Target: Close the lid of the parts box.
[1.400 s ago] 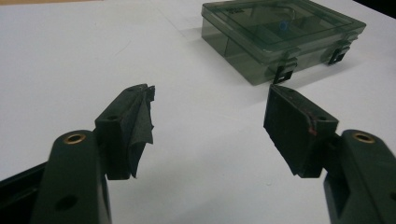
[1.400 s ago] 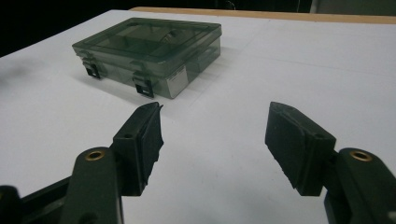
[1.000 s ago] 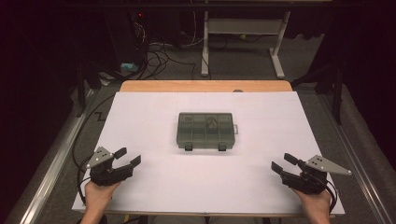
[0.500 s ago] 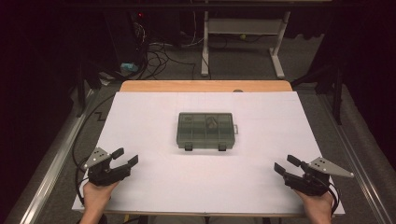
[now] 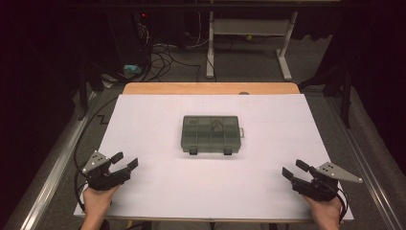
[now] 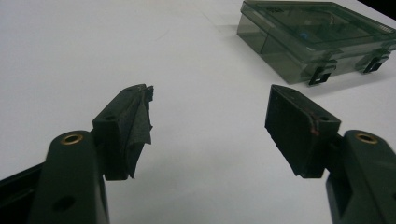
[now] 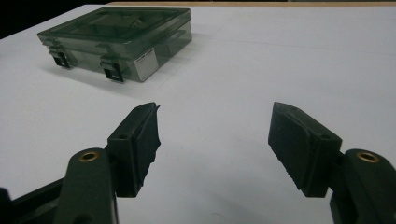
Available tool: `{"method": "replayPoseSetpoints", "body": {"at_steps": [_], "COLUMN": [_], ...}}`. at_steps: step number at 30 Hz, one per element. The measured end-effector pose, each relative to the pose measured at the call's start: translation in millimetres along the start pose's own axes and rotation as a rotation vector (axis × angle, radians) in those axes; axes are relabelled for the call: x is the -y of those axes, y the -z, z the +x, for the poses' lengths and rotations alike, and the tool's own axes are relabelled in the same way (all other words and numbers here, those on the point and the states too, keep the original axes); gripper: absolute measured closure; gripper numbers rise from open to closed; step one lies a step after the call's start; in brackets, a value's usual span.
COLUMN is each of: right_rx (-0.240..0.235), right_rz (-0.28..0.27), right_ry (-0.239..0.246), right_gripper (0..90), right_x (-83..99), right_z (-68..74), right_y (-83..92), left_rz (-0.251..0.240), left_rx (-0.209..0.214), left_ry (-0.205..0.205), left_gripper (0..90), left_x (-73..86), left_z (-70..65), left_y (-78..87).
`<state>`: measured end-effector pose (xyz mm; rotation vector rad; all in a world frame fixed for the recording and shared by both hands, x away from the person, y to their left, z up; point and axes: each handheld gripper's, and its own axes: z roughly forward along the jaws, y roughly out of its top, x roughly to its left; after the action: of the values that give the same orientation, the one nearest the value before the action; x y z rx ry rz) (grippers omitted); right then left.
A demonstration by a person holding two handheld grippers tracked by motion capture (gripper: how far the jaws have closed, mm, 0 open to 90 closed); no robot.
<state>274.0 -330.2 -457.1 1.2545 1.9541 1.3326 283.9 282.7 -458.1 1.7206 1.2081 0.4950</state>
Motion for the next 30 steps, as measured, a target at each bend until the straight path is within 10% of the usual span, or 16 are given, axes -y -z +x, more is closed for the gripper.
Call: {"method": "replayPoseSetpoints", "body": {"at_steps": [30], "right_rx": [0.027], "right_rz": [0.03], "right_ry": [0.004], "right_gripper": [32.3], "right_x": [7.6], "right_z": [-2.4], "right_y": [-0.3], "left_rz": [0.022], "left_rx": [-0.026], "left_ry": [0.001], "left_gripper": [31.8], "left_x": [9.8], "left_z": [3.0], "left_y": [-5.5]}}
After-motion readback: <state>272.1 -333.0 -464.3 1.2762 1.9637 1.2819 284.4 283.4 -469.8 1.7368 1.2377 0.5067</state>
